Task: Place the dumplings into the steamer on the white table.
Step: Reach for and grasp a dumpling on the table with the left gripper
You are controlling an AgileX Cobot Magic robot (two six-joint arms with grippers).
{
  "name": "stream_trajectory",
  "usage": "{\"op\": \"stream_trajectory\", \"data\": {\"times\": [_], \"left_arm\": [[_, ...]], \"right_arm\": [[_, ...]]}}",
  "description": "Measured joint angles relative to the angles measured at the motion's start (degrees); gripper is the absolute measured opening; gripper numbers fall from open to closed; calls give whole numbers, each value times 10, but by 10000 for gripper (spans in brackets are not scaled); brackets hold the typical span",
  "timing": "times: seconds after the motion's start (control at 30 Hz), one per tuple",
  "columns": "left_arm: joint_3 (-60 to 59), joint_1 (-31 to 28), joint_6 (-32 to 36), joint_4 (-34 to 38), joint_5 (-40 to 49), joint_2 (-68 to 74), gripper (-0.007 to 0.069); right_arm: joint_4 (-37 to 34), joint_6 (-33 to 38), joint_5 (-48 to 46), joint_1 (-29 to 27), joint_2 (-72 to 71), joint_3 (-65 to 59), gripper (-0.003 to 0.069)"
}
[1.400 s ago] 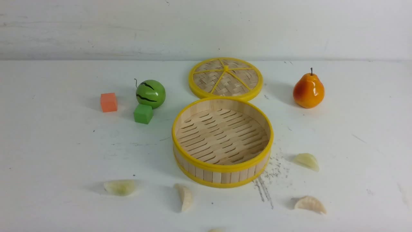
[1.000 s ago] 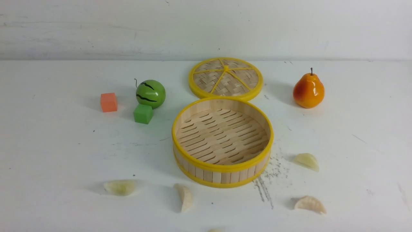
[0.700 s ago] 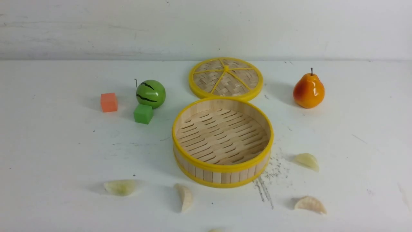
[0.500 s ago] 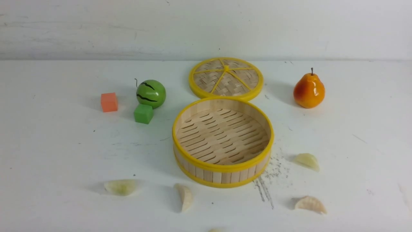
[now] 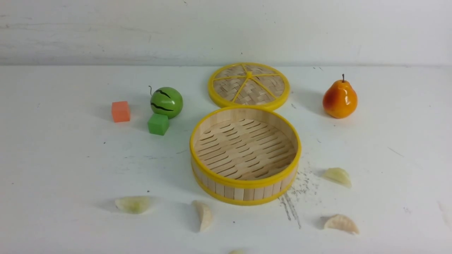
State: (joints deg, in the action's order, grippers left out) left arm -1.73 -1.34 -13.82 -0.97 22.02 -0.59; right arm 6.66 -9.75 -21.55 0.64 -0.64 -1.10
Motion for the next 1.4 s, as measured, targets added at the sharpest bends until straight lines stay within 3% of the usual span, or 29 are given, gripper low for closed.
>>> {"op": "stream_trajectory", "data": {"times": [0.57,0.67,0.77,0.83,0.87,0.9,0.97,1.03,1.23,1.4], "left_arm": [[0,0,0,0,0,0,237],[0,0,-9,10,-13,0,237],[0,0,-109,152,-85,0,237],[0,0,-221,312,-142,0,237],[0,0,-230,326,-142,0,237],[0,0,-279,412,-174,0,237],[0,0,-308,492,-195,0,237],[0,0,-304,544,-208,0,237],[1,0,-272,599,-201,0,237],[89,0,-129,554,-126,0,235]], "right_arm": [[-31,0,0,0,0,0,240],[-88,-25,1,0,0,0,240],[-228,-107,2,0,0,0,240],[-338,-171,4,0,0,-3,240],[-349,-171,4,0,0,-3,240],[-419,-209,5,0,0,-4,240],[-486,-240,10,0,0,-4,240],[-512,-244,16,0,0,-4,240],[-507,-196,15,0,0,-4,240],[-506,-49,-28,0,0,61,233]]}}
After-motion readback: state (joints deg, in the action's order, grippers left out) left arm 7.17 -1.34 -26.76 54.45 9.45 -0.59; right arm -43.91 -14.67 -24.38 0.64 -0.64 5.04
